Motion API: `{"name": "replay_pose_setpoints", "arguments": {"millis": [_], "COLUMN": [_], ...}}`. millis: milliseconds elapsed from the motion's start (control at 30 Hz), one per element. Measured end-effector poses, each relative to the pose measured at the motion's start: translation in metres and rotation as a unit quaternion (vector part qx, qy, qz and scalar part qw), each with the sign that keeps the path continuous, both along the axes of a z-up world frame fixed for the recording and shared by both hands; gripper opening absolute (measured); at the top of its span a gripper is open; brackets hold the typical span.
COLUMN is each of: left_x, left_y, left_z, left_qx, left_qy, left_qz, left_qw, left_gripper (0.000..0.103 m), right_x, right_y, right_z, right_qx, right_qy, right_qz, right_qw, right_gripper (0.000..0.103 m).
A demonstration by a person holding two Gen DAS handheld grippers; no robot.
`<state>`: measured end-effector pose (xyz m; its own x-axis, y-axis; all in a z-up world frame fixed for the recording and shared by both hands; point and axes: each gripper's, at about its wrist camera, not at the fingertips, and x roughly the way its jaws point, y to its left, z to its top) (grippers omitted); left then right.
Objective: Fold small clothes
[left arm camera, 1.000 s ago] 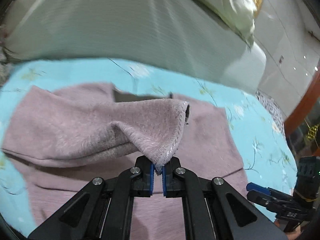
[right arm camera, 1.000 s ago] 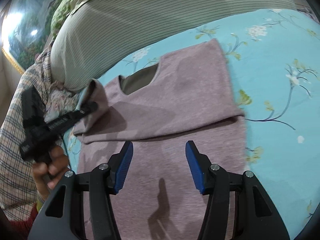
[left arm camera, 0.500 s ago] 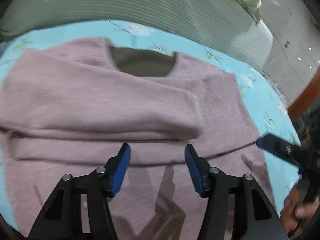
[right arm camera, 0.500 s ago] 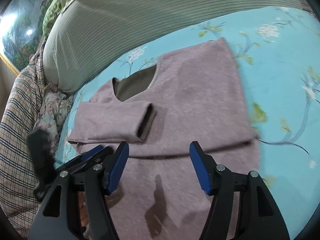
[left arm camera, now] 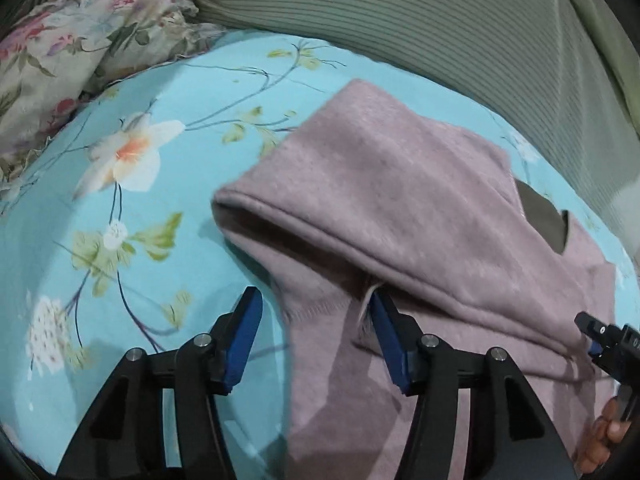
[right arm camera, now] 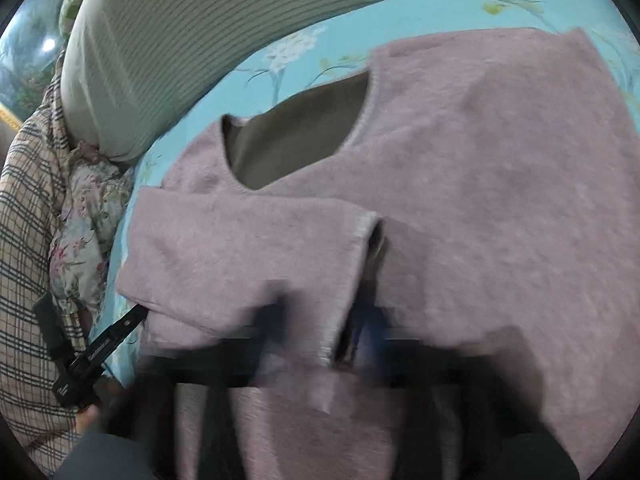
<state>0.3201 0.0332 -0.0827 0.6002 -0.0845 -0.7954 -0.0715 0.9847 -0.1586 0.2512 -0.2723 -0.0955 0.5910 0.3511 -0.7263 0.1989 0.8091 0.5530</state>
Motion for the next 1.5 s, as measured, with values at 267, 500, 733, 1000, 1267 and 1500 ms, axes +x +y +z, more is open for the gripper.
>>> {"name": "replay_pose_setpoints", "arguments": {"millis": [267, 500, 733, 1000, 1267, 1500], "left_x": [0.004, -0.001, -0.009, -0.012, -0.013, -0.015], "left_y": [0.000, 0.002, 0.006, 0.014, 0.016, 0.010], "left_z": [0.000, 0.002, 0.007, 0.004, 0.002, 0.001], "left_qx": [0.010, 0.019, 0.013, 0.002, 0.001, 0.019], "left_qy": [-0.001, -0.004, -0.012, -0.008, -0.003, 0.001], "left_qz": [0.014, 0.021, 0.032, 0.043, 0.036, 0.028], "left_qw": [0.9999, 0.9996, 0.9993, 0.9990, 0.9994, 0.9994], "left_gripper": [0.059, 0.060, 0.058, 0.056, 0.056, 0.056], "right_x": [-0.050, -0.097, -0.100, -0.099, -0.093, -0.083], "right_y": [-0.038, -0.115, -0.117, -0.109, -0.118, -0.069], "right_z": [0.086, 0.055, 0.032, 0.070, 0.034, 0.071], "right_qx": [-0.031, -0.072, -0.069, -0.085, -0.126, -0.137], "right_qy": [-0.114, -0.045, -0.028, -0.097, 0.019, -0.069], "right_qz": [-0.030, -0.108, -0.106, -0.106, -0.139, -0.076], "right_qw": [0.993, 0.991, 0.992, 0.986, 0.982, 0.985], "right_gripper": [0.005, 0.005, 0.005, 0.005, 0.010, 0.023]}}
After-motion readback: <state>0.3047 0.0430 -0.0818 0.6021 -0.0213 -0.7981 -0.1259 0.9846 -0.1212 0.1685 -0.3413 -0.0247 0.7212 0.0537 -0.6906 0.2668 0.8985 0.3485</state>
